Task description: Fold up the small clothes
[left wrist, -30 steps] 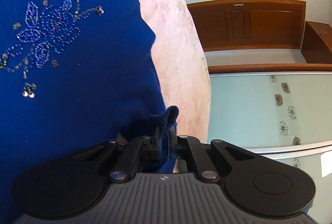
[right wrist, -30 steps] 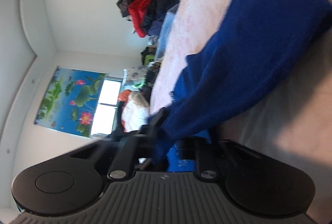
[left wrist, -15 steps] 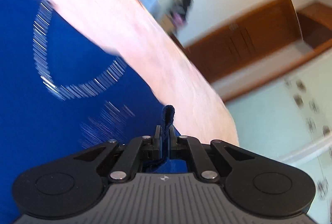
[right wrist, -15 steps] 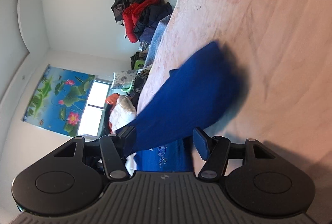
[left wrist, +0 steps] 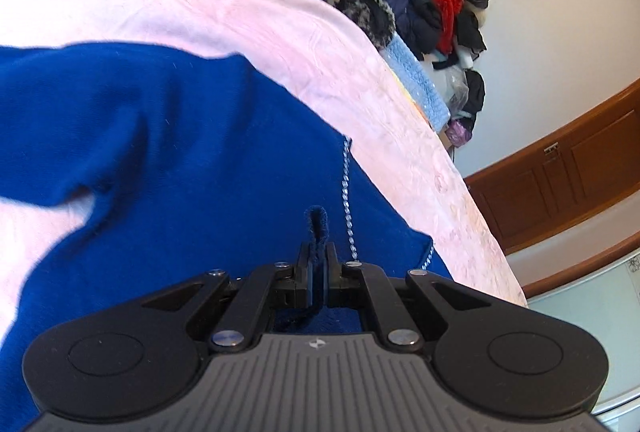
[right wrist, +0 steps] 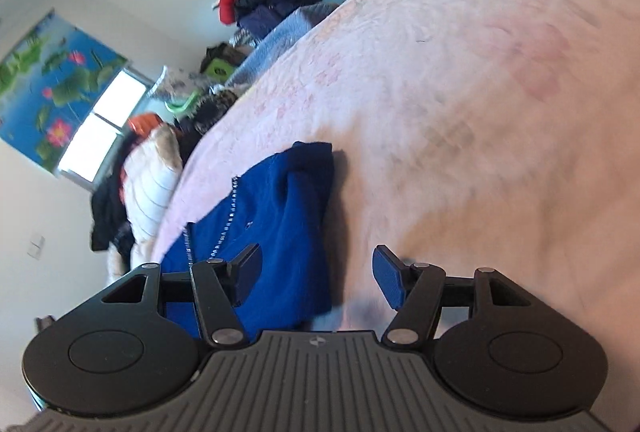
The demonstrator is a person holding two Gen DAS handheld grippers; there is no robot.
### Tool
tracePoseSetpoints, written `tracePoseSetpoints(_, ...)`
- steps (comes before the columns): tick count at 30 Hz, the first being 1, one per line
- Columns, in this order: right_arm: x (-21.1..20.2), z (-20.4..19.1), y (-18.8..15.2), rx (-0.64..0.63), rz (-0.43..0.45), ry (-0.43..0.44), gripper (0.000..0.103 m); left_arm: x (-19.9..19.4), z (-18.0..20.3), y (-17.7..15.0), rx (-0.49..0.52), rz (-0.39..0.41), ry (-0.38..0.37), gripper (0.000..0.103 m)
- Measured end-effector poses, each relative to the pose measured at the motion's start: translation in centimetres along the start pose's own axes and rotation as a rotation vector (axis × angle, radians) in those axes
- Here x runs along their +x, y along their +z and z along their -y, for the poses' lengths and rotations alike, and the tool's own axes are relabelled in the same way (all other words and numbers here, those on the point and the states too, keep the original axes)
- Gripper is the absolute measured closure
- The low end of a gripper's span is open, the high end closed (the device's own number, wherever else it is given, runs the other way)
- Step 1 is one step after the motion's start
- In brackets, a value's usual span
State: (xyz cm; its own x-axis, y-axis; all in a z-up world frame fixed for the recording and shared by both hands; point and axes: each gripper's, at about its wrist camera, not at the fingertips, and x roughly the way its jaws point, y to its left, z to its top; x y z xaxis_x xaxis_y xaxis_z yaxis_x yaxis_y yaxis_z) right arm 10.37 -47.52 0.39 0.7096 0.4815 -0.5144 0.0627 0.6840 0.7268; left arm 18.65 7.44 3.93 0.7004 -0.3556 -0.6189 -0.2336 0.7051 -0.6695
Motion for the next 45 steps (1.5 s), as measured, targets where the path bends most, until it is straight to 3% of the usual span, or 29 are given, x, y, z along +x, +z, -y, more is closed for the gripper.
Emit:
tracePoseSetpoints(6, 3.7, -2.3, 1.9, -0.092, -0.055, -0.063, 0.041, -1.9, -1.6, 3.1, -0.035, 0.096, 0.031, 0.099)
tracePoseSetpoints(15, 8.1, -4.8, 3.2, -0.156, -0.107, -0.076, 0.038, 0.4, -2.0, 3.1, 0.023, 0.026, 0.096, 0.099)
tracePoseSetpoints(17, 8.8, -5.2, 3.5, -0.158, -0.101, -0.063, 0.046, 0.2, -1.8, 3.4, 0.036, 0.031, 0.097, 0.099)
tracePoseSetpoints(19, 9.6, -5.3, 3.7, -0.163, -0.113, -0.055, 0.088, 0.1, -1.5, 3.9, 0.052, 0.039, 0.101, 0.099)
tracePoseSetpoints(22, 10.1, -5.4, 3.9, -0.179, -0.124, -0.072, 0.091, 0.2, -1.0, 4.3, 0.085, 0.043, 0.115, 0.099)
tracePoseSetpoints(25, 9.0, -5.4, 4.1, -0.186, -0.079, -0.069, 0.095, 0.7, -1.2, 4.3, 0.097, 0.032, 0.135, 0.099)
tracePoseSetpoints(32, 9.0, -3.5, 4.3, -0.150, -0.083, -0.103, 0.092, 3.1, -3.4, 3.7, 0.080, -0.026, 0.208, 0.099)
tracePoseSetpoints(33, 9.0, -3.5, 4.3, -0.132, -0.093, -0.088, 0.085, 3.2, -3.6, 3.7, 0.080, -0.030, 0.208, 0.099)
tracePoseSetpoints(36, 8.7, -3.8, 4.2, -0.086, -0.120, -0.063, 0.048, 3.0, -3.6, 3.7, 0.092, -0.037, 0.204, 0.099)
tracePoseSetpoints(38, 8.6, -4.4, 3.7, -0.100, -0.136, -0.039, 0.049, 3.0, -3.5, 3.8, 0.106, -0.044, 0.206, 0.099)
tracePoseSetpoints(39, 8.8, -4.8, 3.4, -0.123, -0.147, -0.042, 0.060, 3.0, -3.5, 3.8, 0.107, -0.047, 0.207, 0.099)
tracePoseSetpoints(40, 9.1, -5.3, 3.0, -0.156, -0.155, -0.058, 0.088, 2.9, -3.5, 3.8, 0.107, -0.047, 0.207, 0.099)
tracePoseSetpoints(42, 9.6, -6.0, 2.4, -0.222, -0.154, -0.120, 0.094, 2.5, -3.3, 3.8, 0.116, -0.037, 0.207, 0.099)
tracePoseSetpoints(45, 8.6, -6.4, 2.7, -0.219, -0.104, -0.104, 0.094, 1.2, -2.3, 3.8, 0.175, -0.002, 0.189, 0.099)
